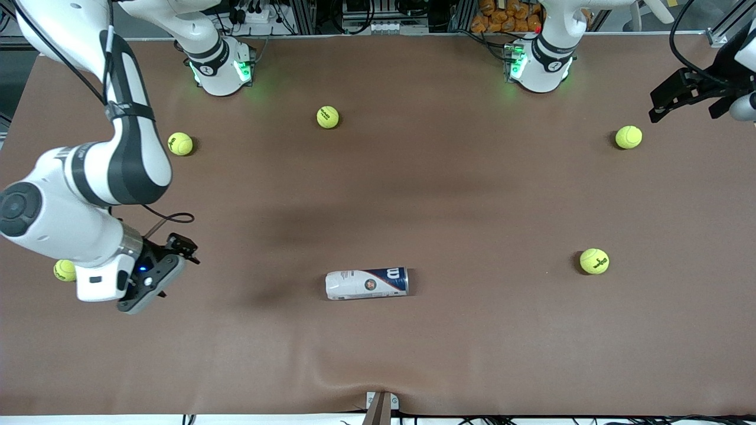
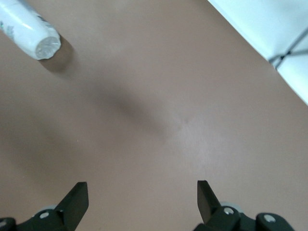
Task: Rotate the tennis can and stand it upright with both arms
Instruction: 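Reach the left gripper to the can's bottom end and grasp it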
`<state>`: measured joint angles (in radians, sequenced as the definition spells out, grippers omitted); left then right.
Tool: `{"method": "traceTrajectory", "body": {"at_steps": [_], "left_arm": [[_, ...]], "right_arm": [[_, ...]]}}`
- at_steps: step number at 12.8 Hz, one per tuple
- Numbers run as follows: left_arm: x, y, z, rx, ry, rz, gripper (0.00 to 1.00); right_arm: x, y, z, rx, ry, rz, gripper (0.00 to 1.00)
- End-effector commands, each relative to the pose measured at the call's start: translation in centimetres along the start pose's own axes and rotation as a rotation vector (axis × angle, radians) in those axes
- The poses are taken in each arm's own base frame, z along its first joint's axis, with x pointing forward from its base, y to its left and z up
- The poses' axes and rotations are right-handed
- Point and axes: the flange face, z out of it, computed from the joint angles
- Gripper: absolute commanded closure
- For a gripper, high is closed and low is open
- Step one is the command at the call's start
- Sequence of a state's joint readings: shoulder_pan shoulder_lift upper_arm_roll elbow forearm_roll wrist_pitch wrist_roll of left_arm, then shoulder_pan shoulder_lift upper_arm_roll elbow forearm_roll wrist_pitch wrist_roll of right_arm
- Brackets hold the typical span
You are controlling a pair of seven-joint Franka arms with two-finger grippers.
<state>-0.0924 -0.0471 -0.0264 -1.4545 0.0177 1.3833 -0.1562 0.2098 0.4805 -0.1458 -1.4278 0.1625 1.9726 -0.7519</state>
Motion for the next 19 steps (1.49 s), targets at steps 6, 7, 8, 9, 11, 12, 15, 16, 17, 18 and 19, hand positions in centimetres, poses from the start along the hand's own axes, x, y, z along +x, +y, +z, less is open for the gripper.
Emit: {"method": "traceTrajectory", "body": {"at_steps": [6, 7, 8, 9, 11, 12, 15, 16, 17, 18, 19], "left_arm": [[6.6, 6.7, 15.8, -0.4, -0.289, -0.029, 0.0], [7.5, 7.2, 20.1, -0.484, -0.322, -0.088, 0.0], [8.0, 8.1, 23.6, -0.603, -0.354, -0.174, 0.0], [8.7, 8.8, 27.0, -0.701, -0.386, -0.256, 0.0], [10.3, 10.2, 32.9, -0.754, -0.415, -0.297, 0.0], [10.7, 11.8, 34.9, -0.811, -0.406, -0.306, 0.0], [13.2, 15.1, 41.7, -1.009, -0.43, -0.401, 0.0], [14.1, 15.5, 43.8, -1.081, -0.439, -0.452, 0.0], [14.6, 16.3, 45.6, -1.132, -0.431, -0.454, 0.0], [14.5, 17.8, 47.3, -1.166, -0.421, -0.423, 0.0], [15.1, 18.4, 48.3, -1.216, -0.376, -0.424, 0.0]], "right_arm": [[-7.5, -1.0, -12.7, -0.032, -0.114, 0.383, 0.0], [-9.6, 0.0, -14.5, -0.048, -0.123, 0.443, 0.0], [-11.5, 0.9, -15.6, -0.049, -0.134, 0.494, 0.0], [-13.1, 1.7, -16.5, -0.048, -0.142, 0.537, 0.0], [-14.3, 1.3, -17.9, -0.044, -0.143, 0.634, 0.0], [-14.2, 0.6, -18.7, -0.042, -0.14, 0.696, 0.0], [-14.4, -0.3, -19.7, -0.025, -0.131, 0.734, 0.0], [-14.5, -0.6, -20.2, -0.022, -0.13, 0.735, 0.0], [-14.9, -0.9, -21.2, -0.026, -0.117, 0.776, 0.0], [-14.8, -1.3, -21.6, -0.024, -0.121, 0.811, 0.0], [-14.8, -1.6, -21.7, -0.018, -0.134, 0.824, 0.0]]}}
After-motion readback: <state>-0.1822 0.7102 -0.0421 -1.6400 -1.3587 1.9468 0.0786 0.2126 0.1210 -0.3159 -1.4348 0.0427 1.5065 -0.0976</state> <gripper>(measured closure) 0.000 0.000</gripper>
